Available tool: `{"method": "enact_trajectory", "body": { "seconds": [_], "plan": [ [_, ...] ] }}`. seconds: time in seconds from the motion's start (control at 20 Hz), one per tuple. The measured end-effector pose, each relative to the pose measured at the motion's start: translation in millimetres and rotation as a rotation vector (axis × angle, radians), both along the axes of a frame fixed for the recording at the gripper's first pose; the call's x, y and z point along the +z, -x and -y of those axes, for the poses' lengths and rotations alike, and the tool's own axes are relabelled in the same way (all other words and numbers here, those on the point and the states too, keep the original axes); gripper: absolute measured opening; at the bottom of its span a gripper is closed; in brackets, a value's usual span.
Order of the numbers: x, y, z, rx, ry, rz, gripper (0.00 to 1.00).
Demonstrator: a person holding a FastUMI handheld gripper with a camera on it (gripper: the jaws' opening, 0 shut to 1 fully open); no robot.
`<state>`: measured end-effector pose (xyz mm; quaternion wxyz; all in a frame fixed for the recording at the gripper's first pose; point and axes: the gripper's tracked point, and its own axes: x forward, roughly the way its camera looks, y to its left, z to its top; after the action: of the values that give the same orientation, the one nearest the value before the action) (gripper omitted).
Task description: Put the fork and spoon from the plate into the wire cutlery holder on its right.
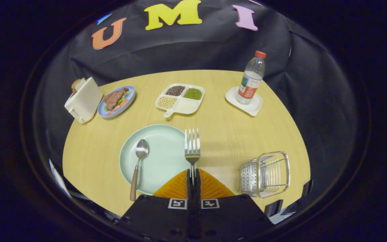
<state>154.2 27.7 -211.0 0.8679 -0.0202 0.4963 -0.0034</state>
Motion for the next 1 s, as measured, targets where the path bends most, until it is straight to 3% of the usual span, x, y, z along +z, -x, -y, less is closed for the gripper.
{"method": "enact_trajectory", "body": {
  "seconds": [0.6, 1.0],
  "plan": [
    [33.7, 45.3, 111.0, -0.105, -0.013, 0.006, 0.0],
    [19.2, 58.6, 130.4, -0.096, -0.038, -0.054, 0.0]
  ]
}}
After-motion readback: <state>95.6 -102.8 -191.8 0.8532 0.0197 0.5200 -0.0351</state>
